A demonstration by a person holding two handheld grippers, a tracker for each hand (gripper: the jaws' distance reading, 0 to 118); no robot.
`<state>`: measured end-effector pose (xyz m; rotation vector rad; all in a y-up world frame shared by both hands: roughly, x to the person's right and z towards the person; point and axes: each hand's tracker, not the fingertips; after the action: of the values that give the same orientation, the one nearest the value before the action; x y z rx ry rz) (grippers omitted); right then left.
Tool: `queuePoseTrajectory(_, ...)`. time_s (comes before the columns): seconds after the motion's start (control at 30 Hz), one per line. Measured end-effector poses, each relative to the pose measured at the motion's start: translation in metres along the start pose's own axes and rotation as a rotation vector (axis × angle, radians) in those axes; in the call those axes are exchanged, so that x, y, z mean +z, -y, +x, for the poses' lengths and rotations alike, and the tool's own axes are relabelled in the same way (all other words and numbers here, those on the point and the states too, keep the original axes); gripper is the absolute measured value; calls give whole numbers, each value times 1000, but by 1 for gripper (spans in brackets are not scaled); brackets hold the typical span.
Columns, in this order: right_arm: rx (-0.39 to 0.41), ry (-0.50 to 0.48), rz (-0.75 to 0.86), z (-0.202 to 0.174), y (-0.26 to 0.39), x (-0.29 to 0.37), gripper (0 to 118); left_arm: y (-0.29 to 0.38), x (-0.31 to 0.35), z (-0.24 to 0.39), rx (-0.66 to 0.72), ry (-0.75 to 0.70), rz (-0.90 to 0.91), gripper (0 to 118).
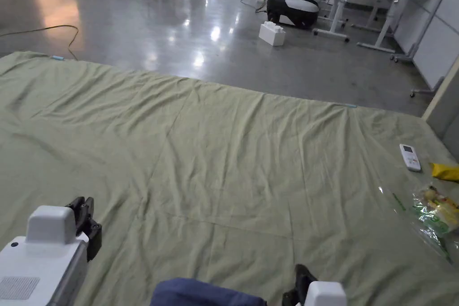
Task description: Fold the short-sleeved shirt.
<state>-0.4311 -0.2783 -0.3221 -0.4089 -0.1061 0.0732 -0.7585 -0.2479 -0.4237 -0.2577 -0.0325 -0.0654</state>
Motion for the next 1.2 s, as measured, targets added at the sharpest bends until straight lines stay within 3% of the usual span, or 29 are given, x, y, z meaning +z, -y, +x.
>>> queuePoseTrajectory(0.2, 61, -124, -89, -57, 40, -19, 1, 27, 5, -11, 41, 47, -100, 9)
queuePoseTrajectory(0.37, 119, -27, -131, -69, 66, -43, 1, 49, 6, -16, 101, 147, -230, 9)
queuePoseTrajectory(0.47, 46, 32, -184, -57, 75, -57, 1, 62, 1, -15, 154, 240, -332, 11)
queuePoseTrajectory(0.57, 60, 32, -203, -55, 83, -65, 1, 71, -7, -9, 201, 334, -433, 17)
queuePoseTrajectory(0.63, 72, 30, -212, -53, 87, -64, 1, 78, -19, -7, 263, 423, -518, 34)
queuePoseTrajectory(0.7, 65, 25, -212, -52, 89, -63, 1, 86, -32, -5, 341, 502, -594, 71)
queuePoseTrajectory(0.77, 65, 22, -212, -52, 88, -63, 1, 93, -44, -4, 418, 575, -641, 90)
queuePoseTrajectory(0.8, 59, 19, -214, -50, 88, -64, 1, 96, -51, -3, 442, 593, -672, 93)
queuePoseTrajectory(1.0, 36, 9, -215, -46, 92, -67, 1, 117, -85, 8, 515, 729, -831, 93)
queuePoseTrajectory(1.2, 25, 2, -208, -44, 94, -66, 1, 133, -105, 21, 631, 832, -880, 88)
